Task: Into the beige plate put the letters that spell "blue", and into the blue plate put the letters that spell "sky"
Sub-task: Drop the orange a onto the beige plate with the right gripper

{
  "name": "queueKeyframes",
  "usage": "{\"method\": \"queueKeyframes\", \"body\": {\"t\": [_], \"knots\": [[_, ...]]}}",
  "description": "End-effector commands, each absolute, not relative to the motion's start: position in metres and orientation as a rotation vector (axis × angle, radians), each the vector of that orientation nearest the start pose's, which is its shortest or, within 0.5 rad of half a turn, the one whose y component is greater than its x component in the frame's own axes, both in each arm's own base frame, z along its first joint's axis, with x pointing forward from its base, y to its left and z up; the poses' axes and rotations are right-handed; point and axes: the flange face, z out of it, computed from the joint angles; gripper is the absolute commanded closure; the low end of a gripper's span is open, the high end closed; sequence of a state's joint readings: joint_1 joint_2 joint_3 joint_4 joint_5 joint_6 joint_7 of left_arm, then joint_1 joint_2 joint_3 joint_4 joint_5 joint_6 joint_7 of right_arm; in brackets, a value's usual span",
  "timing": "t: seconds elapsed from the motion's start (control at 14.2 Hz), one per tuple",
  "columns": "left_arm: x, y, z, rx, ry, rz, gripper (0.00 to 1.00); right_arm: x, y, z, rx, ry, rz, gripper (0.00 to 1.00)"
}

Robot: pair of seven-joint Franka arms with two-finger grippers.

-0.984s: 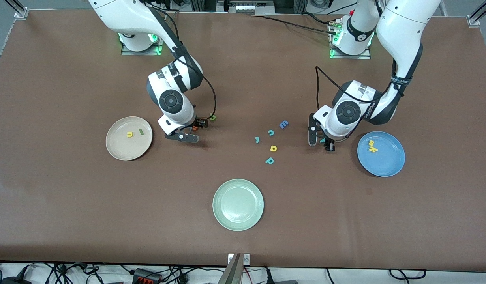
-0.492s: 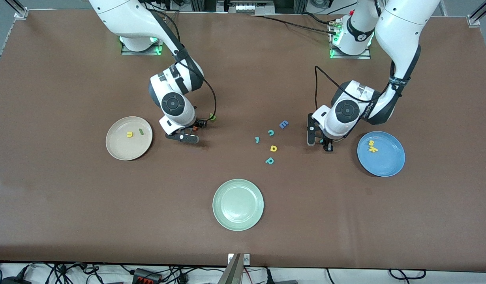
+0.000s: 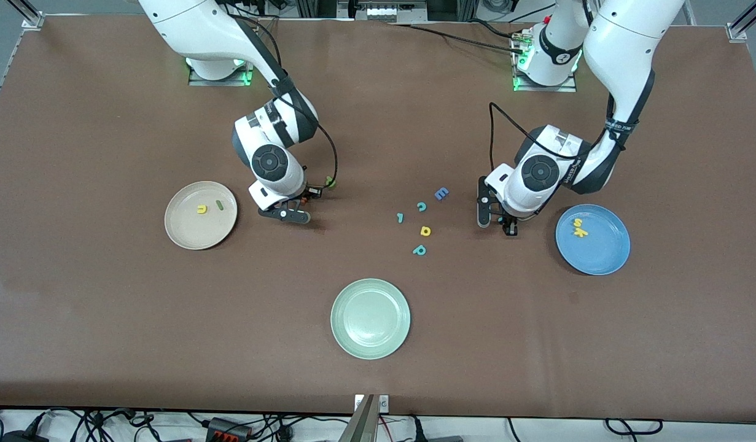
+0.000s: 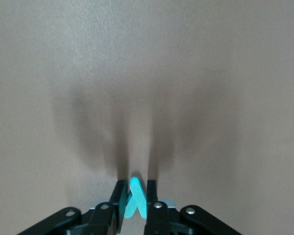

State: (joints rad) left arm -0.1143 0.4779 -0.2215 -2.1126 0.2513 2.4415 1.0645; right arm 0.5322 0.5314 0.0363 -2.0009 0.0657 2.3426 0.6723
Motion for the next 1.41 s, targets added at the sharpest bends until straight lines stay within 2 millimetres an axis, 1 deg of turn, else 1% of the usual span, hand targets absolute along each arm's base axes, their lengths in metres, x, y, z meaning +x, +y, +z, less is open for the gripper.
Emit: {"method": "queueKeyframes", "body": {"t": [0.0, 0.14, 0.21, 0.28, 0.35, 0.42, 0.49, 0.56, 0.63, 0.7, 0.77, 0.91, 0.98, 1.05, 1.2, 1.27, 1.34], "knots": [[0.551, -0.173, 0.222, -2.188, 2.183, 0.301, 0.96, 0.494, 0.313, 0.174, -3.168, 0.274, 0.303, 0.86], [0.569, -0.153, 0.241, -2.221, 2.142, 0.363, 0.96, 0.495, 0.315, 0.176, -3.167, 0.271, 0.297, 0.86], [0.573, -0.146, 0.244, -2.223, 2.145, 0.373, 0.96, 0.496, 0.315, 0.180, -3.164, 0.276, 0.291, 0.86], [0.573, -0.147, 0.242, -2.224, 2.146, 0.374, 0.95, 0.497, 0.317, 0.184, -3.164, 0.275, 0.289, 0.86], [0.572, -0.150, 0.238, -2.220, 2.155, 0.376, 0.91, 0.500, 0.319, 0.196, -3.155, 0.273, 0.264, 0.87], [0.571, -0.156, 0.234, -2.206, 2.169, 0.370, 0.84, 0.504, 0.318, 0.208, -3.147, 0.275, 0.239, 0.87], [0.569, -0.162, 0.230, -2.197, 2.181, 0.365, 0.73, 0.510, 0.311, 0.226, -3.141, 0.273, 0.213, 0.87], [0.568, -0.164, 0.227, -2.191, 2.188, 0.352, 0.61, 0.519, 0.296, 0.240, -3.135, 0.293, 0.208, 0.88], [0.565, -0.165, 0.217, -2.188, 2.202, 0.340, 0.52, 0.532, 0.266, 0.249, -3.133, 0.283, 0.226, 0.88], [0.561, -0.167, 0.211, -2.181, 2.212, 0.317, 0.47, 0.543, 0.237, 0.253, -3.131, 0.248, 0.249, 0.88], [0.553, -0.172, 0.203, -2.168, 2.229, 0.294, 0.46, 0.551, 0.206, 0.255, -3.127, 0.220, 0.271, 0.88], [0.542, -0.175, 0.192, -2.159, 2.246, 0.270, 0.45, 0.556, 0.161, 0.252, -3.125, 0.178, 0.350, 0.88], [0.541, -0.175, 0.191, -2.159, 2.247, 0.267, 0.45, 0.558, 0.137, 0.245, -3.117, 0.163, 0.392, 0.88], [0.539, -0.174, 0.190, -2.159, 2.248, 0.272, 0.48, 0.559, 0.115, 0.234, -3.110, 0.146, 0.423, 0.88], [0.539, -0.175, 0.187, -2.158, 2.251, 0.254, 0.49, 0.560, 0.088, 0.213, -3.106, 0.113, 0.472, 0.88], [0.534, -0.175, 0.181, -2.157, 2.257, 0.246, 0.50, 0.562, 0.077, 0.208, -3.104, 0.109, 0.473, 0.87], [0.531, -0.176, 0.177, -2.156, 2.262, 0.227, 0.50, 0.563, 0.073, 0.202, -3.101, 0.082, 0.477, 0.87]]}}
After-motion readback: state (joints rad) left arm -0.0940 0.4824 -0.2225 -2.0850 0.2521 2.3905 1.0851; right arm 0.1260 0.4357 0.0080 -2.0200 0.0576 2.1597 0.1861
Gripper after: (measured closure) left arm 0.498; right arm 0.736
